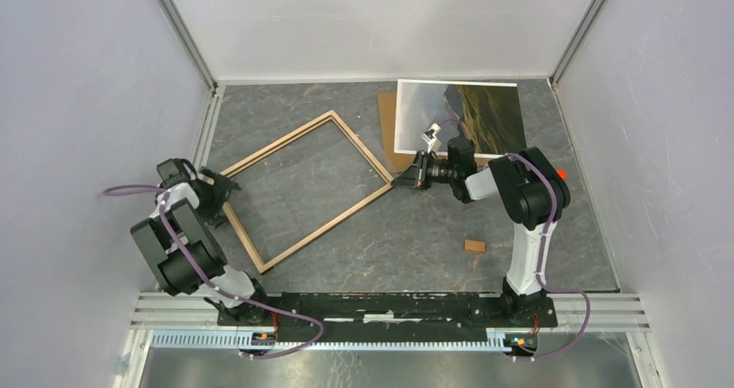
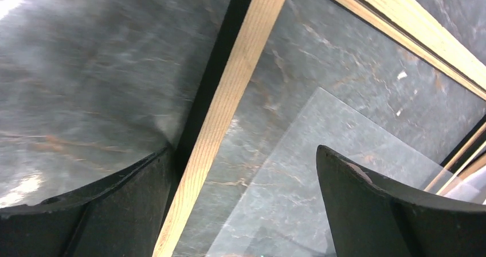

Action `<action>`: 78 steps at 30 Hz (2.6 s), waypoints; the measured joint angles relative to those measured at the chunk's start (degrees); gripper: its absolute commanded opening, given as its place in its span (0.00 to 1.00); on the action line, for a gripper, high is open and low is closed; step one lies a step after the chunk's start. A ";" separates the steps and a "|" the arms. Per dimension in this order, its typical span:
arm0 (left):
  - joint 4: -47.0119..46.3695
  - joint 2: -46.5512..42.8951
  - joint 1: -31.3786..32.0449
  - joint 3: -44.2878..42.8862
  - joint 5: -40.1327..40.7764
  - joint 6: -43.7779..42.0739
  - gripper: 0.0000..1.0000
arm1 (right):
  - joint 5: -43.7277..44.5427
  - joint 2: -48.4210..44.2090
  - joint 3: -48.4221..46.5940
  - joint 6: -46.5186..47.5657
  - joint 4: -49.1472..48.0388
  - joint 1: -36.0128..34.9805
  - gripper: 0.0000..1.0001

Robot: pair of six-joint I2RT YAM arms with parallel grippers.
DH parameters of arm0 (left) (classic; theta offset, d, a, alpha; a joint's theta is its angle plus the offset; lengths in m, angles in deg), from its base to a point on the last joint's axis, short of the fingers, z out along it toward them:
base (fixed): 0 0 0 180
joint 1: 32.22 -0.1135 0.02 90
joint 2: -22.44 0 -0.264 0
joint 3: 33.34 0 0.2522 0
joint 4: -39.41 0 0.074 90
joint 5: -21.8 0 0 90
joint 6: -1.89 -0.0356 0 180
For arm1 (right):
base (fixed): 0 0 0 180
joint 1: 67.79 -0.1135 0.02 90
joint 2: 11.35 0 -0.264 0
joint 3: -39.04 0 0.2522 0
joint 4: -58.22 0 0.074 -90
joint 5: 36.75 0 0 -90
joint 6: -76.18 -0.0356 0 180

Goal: Put the photo into the frame

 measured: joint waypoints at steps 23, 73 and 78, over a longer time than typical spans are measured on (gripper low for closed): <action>12.90 -10.62 10.21 -10.32 4.04 -3.96 1.00 | -2.14 -6.88 4.79 -6.36 -13.68 -1.81 0.00; 5.73 -8.55 24.83 -17.99 18.16 -9.29 1.00 | -0.66 5.20 -20.52 5.86 13.40 -3.52 0.00; 5.35 -8.55 24.83 -17.86 18.16 -9.29 1.00 | 0.15 5.55 -20.72 5.49 13.44 -3.52 0.00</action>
